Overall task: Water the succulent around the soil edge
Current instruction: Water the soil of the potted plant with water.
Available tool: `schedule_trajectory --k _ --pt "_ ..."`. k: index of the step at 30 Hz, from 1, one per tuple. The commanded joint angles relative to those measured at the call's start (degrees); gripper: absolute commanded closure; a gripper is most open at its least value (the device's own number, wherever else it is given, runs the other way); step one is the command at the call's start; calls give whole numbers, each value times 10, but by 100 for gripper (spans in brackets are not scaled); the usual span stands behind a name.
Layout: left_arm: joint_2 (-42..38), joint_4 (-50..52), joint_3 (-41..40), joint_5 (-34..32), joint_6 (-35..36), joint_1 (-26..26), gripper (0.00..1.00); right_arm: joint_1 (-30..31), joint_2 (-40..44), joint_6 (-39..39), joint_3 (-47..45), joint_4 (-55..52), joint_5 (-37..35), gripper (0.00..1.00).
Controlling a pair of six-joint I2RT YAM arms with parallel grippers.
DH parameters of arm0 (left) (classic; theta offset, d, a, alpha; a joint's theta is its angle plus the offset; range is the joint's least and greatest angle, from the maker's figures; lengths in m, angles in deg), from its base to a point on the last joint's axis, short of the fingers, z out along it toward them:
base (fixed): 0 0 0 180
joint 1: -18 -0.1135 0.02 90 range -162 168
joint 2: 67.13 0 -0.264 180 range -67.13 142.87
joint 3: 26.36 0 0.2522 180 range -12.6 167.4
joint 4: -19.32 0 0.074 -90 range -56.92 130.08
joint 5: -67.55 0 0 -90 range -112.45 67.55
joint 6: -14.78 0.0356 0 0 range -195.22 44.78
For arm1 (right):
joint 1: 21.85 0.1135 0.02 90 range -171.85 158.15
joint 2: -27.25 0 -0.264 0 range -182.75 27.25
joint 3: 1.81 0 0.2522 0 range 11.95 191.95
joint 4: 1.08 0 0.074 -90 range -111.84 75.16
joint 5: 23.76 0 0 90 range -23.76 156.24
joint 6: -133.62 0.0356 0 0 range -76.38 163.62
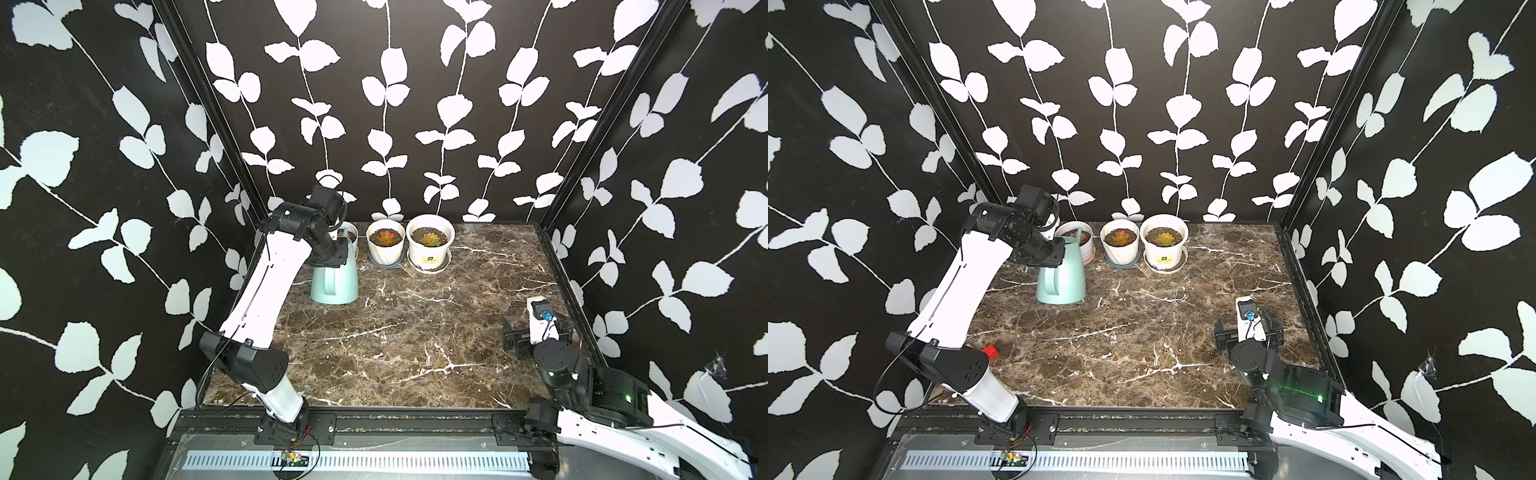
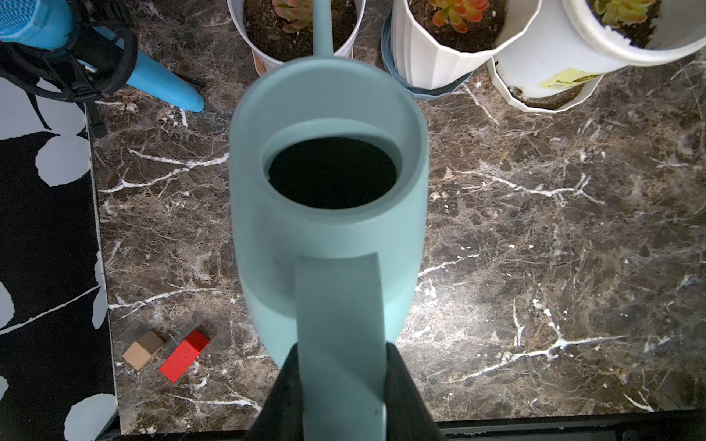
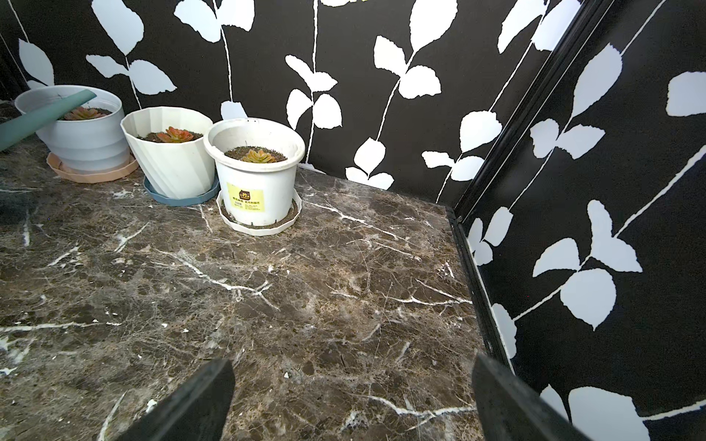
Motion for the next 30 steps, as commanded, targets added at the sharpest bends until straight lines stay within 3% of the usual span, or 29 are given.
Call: schedule_trajectory --k 1,30 --pt "-9 7 24 12 -5 -2 100 -4 7 8 -9 -4 -12 0" --pt "7 42 51 37 -3 9 100 -3 18 19 -9 -9 -12 0"
